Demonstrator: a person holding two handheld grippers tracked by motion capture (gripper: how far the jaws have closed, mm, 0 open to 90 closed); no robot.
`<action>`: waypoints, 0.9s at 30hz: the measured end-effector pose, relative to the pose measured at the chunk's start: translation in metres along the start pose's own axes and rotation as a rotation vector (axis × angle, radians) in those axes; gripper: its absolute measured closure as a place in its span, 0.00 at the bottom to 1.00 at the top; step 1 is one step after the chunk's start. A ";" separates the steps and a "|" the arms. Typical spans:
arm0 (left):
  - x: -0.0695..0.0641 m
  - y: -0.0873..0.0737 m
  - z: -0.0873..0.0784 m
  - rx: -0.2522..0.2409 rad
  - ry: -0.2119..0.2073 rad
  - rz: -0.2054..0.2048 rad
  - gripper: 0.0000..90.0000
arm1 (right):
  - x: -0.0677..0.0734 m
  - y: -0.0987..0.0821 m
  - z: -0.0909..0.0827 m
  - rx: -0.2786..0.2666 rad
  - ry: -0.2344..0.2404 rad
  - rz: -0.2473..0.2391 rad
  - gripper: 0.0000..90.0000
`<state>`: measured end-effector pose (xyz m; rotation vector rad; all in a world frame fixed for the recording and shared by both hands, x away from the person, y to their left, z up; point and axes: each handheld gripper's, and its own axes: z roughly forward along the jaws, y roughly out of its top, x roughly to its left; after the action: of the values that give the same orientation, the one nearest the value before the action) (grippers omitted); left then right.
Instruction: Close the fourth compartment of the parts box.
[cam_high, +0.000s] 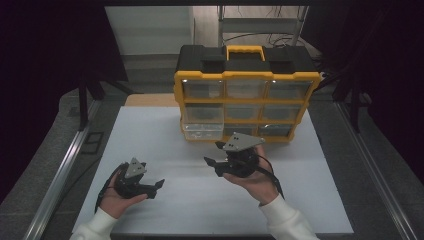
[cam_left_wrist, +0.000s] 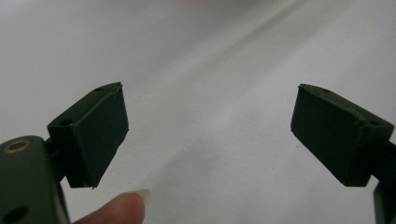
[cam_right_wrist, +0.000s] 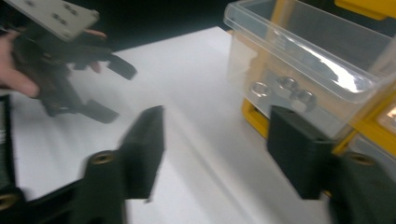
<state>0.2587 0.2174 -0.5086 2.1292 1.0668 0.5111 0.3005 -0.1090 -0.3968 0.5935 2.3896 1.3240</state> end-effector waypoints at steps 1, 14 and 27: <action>0.000 0.000 0.000 -0.006 0.000 -0.004 0.13 | 0.000 0.000 0.001 0.004 -0.010 0.001 0.55; 0.000 0.000 0.001 -0.001 0.002 0.004 0.13 | -0.016 -0.001 0.027 0.029 -0.025 0.095 0.95; 0.000 0.000 0.001 0.003 0.002 0.007 0.13 | -0.032 0.009 0.058 0.035 -0.037 0.099 1.00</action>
<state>0.2591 0.2169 -0.5092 2.1361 1.0619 0.5156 0.3575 -0.0796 -0.4150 0.7488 2.3858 1.3020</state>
